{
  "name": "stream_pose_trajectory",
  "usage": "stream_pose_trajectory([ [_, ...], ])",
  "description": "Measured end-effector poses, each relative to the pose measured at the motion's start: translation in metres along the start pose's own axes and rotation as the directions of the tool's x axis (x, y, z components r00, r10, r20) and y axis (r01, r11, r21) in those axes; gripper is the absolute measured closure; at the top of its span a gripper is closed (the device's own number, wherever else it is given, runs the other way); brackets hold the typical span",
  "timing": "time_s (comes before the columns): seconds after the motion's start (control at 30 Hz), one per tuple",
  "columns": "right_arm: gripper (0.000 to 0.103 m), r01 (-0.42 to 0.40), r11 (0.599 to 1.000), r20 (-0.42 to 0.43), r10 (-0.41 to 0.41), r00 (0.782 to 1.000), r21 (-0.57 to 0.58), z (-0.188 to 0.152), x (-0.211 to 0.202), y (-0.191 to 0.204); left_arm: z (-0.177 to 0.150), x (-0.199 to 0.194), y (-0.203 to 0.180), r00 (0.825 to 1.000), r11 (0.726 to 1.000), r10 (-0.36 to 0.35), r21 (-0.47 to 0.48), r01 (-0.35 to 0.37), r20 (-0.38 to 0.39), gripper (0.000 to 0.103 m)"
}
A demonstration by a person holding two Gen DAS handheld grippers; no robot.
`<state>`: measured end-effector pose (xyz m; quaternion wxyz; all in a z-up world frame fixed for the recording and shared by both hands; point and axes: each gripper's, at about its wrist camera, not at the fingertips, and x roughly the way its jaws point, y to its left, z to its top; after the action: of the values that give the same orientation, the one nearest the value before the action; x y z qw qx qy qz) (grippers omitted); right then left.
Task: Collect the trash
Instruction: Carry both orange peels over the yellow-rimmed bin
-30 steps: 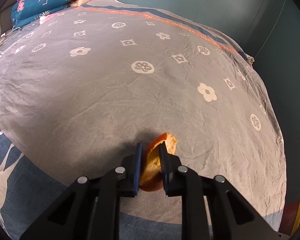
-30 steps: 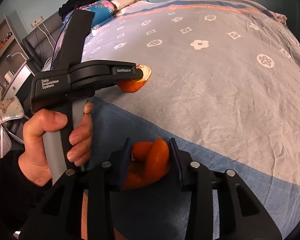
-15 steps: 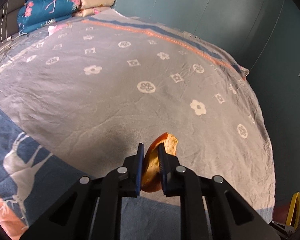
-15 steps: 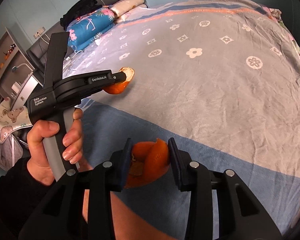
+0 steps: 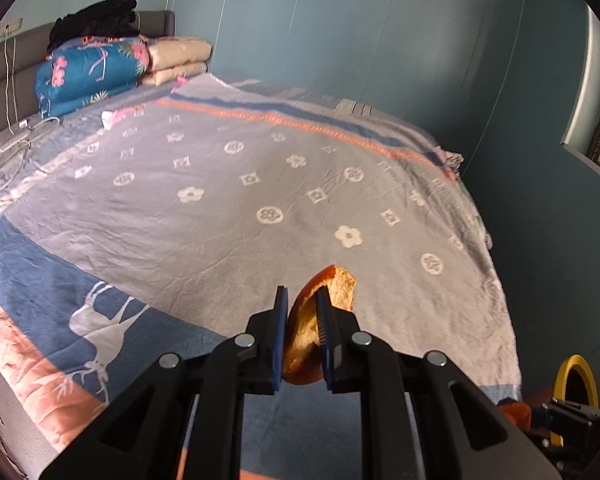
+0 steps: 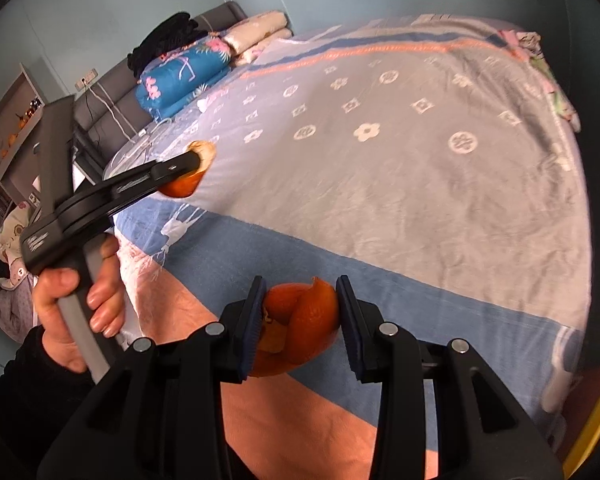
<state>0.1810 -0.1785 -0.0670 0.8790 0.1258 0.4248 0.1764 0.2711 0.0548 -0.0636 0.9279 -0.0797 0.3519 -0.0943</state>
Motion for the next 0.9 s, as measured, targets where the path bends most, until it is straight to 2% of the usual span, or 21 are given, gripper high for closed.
stream_pose_trajectory([
  [0.27, 0.069, 0.001, 1.000, 0.101, -0.003, 0.995, 0.014, -0.004, -0.052, -0.008, -0.001, -0.058, -0.031, 0.997, 0.998, -0.036, 0.045, 0.033, 0.072, 0.089],
  [0.43, 0.068, 0.005, 1.000, 0.181, -0.009, 0.983, 0.026, -0.003, -0.089, -0.016, -0.003, -0.087, -0.059, 0.991, 0.994, -0.058, 0.096, 0.047, 0.119, 0.089],
  [0.6, 0.068, 0.028, 0.999, 0.262, -0.035, 0.964, 0.030, -0.005, -0.129, -0.026, -0.006, -0.111, -0.086, 0.983, 0.989, -0.093, 0.130, 0.073, 0.159, 0.089],
  [0.9, 0.068, 0.075, 0.994, 0.353, -0.096, 0.931, 0.074, -0.009, -0.183, -0.052, -0.011, -0.141, -0.132, 0.968, 0.973, -0.161, 0.195, 0.123, 0.192, 0.089],
])
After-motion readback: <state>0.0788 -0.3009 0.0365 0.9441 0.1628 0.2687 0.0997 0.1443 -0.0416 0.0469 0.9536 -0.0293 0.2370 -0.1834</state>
